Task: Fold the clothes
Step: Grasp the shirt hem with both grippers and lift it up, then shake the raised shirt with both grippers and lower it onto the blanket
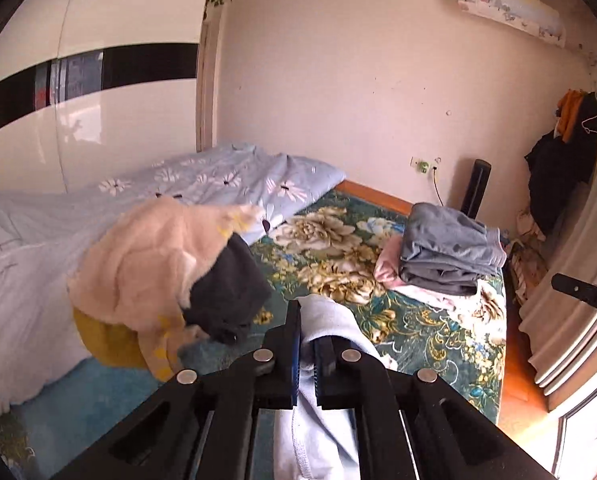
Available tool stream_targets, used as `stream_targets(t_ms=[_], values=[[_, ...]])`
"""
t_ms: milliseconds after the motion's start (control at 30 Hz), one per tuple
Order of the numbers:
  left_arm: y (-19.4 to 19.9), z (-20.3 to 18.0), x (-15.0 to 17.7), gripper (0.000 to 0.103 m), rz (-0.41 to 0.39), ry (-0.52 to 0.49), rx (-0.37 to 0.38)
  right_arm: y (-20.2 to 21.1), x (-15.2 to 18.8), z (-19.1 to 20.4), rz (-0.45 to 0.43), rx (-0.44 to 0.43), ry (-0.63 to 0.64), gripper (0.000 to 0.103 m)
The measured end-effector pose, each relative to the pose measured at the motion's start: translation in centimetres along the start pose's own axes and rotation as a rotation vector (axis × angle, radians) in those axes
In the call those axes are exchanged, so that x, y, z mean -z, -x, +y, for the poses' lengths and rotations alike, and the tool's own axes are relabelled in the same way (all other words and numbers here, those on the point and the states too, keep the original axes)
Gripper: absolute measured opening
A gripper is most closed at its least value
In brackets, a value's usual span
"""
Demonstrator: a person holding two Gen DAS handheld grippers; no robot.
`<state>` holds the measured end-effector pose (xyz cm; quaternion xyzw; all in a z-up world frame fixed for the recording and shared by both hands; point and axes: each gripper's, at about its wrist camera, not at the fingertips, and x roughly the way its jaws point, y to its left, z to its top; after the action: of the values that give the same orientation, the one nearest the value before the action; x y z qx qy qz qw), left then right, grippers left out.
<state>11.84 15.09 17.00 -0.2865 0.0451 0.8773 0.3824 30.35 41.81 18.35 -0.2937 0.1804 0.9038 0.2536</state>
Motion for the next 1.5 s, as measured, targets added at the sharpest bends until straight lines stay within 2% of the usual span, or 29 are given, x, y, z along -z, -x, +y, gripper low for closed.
stream_targets(t_ms=[100,300,333,367,400,433,467,600,667,900,1067,1200,1267,1400,1433,1467,1500], values=[[2.5,-0.4,-0.9,0.005,-0.042,-0.01,0.014,1.0,1.1,1.8,0.02,-0.083,0.043,0.0],[6.9,-1.4,-2.5,0.005,-0.113,-0.032,0.062,0.0,7.5,6.0,0.125,-0.28,0.135,0.0],[7.3,-1.4,-2.7,0.005,-0.119,-0.027,0.069,-0.3,8.3,6.7,0.139,-0.297,0.156,0.004],[7.8,-1.5,-2.9,0.005,-0.128,-0.02,0.078,-0.6,9.2,7.6,0.154,-0.311,0.18,0.015],[8.2,-1.5,-3.0,0.005,-0.14,-0.017,0.087,-1.0,9.8,8.4,0.166,-0.319,0.205,0.024],[8.8,-1.6,-3.1,0.005,-0.153,-0.019,0.092,-1.3,10.3,9.0,0.175,-0.324,0.227,0.038],[9.3,-1.7,-3.1,0.005,-0.165,-0.026,0.095,-1.6,10.7,9.6,0.181,-0.332,0.244,0.042],[10.3,-2.0,-3.3,0.006,-0.19,-0.045,0.108,-3.5,11.7,10.2,0.204,-0.315,0.274,0.042],[10.3,-2.0,-3.3,0.006,-0.193,-0.045,0.116,-4.7,12.4,9.9,0.243,-0.305,0.271,0.042],[8.3,-2.2,-3.8,0.006,-0.169,-0.041,0.13,-7.3,15.6,10.2,0.333,-0.284,0.298,0.042],[6.9,-2.3,-4.1,0.006,-0.15,-0.037,0.139,-8.8,15.6,12.4,0.327,-0.329,0.273,0.045],[5.8,-1.7,-4.4,0.006,-0.139,-0.029,0.136,-9.5,15.0,13.3,0.288,-0.305,0.282,0.045],[5.3,-1.3,-4.5,0.006,-0.134,-0.016,0.139,-9.4,14.4,13.1,0.266,-0.318,0.259,0.045],[4.5,-0.8,-4.7,0.006,-0.125,-0.006,0.141,-10.4,12.8,12.6,0.234,-0.282,0.195,0.043],[4.4,-0.8,-4.7,0.006,-0.123,-0.011,0.132,-10.9,12.3,12.4,0.232,-0.279,0.17,0.031],[4.4,-0.7,-4.6,0.006,-0.12,-0.017,0.121,-11.3,11.7,12.2,0.232,-0.271,0.151,0.006],[4.7,-0.4,-4.6,0.006,-0.123,-0.019,0.113,-11.6,11.0,11.9,0.231,-0.25,0.136,0.003]])
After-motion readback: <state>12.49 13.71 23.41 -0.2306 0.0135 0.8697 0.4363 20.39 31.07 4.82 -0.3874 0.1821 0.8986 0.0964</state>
